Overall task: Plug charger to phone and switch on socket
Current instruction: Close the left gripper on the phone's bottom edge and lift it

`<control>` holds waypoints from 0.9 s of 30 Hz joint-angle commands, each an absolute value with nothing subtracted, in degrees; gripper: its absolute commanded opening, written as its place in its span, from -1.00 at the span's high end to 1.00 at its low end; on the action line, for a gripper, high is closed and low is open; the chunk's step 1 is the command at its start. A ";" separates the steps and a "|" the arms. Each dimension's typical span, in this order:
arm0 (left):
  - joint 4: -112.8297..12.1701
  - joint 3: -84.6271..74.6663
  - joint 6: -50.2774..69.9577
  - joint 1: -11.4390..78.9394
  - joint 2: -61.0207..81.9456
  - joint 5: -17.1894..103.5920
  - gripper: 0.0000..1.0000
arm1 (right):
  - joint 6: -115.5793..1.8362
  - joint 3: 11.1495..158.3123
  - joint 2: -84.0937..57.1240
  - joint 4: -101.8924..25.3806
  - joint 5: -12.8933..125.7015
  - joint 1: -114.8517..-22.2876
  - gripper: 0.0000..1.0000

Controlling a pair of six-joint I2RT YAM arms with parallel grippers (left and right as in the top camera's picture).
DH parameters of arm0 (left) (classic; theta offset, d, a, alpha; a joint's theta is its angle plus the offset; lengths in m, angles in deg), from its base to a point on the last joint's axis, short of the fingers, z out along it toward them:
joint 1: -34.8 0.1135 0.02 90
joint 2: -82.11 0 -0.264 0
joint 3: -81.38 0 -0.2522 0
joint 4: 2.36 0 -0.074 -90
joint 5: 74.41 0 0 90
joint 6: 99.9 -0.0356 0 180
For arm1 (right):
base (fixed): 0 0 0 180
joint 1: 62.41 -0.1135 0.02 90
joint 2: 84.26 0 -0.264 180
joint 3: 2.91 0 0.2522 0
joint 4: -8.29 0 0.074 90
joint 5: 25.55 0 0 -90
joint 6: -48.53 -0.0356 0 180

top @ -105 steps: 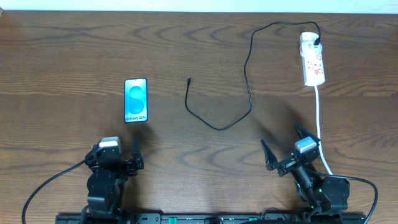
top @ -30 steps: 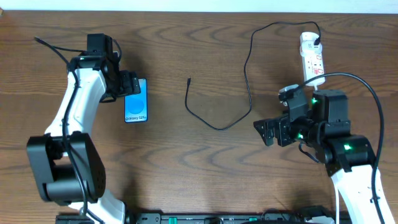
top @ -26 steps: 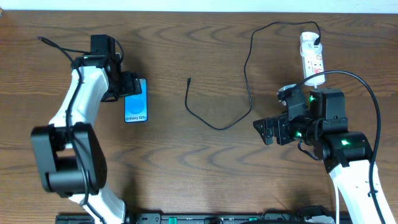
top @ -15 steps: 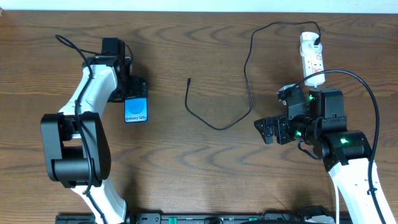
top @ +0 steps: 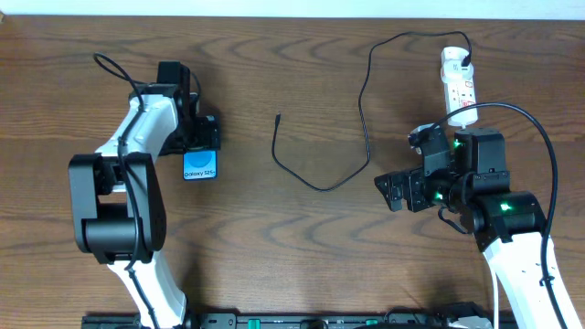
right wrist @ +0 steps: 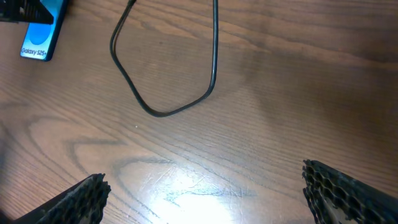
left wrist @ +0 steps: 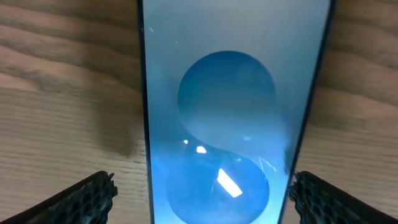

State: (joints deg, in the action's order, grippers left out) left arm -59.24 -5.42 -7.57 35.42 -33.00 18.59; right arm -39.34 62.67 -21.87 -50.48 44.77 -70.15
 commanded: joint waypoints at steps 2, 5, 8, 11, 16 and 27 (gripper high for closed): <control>-59.43 -4.39 -7.26 35.55 -33.74 18.11 -0.86 | -39.65 64.09 -22.00 -50.48 45.09 -70.70 -0.98; -59.43 -4.39 -7.26 35.55 -33.74 18.37 -0.86 | -39.67 64.09 -22.00 -50.48 45.95 -70.70 -0.98; -59.28 -4.39 -7.26 35.27 -33.74 19.44 -0.86 | -39.65 64.09 -22.00 -50.44 46.19 -70.70 -0.98; -59.02 -4.39 -7.26 34.68 -33.74 19.42 -0.87 | -39.67 64.09 -22.00 -50.46 46.19 -70.70 -0.99; -58.14 -4.41 -7.24 33.48 -33.74 19.42 -0.87 | -39.67 64.09 -21.98 -50.48 46.16 -70.70 -0.99; -57.12 -5.57 -4.88 33.37 -33.74 15.73 -0.87 | -39.65 64.09 -21.98 -51.18 46.19 -70.70 -0.98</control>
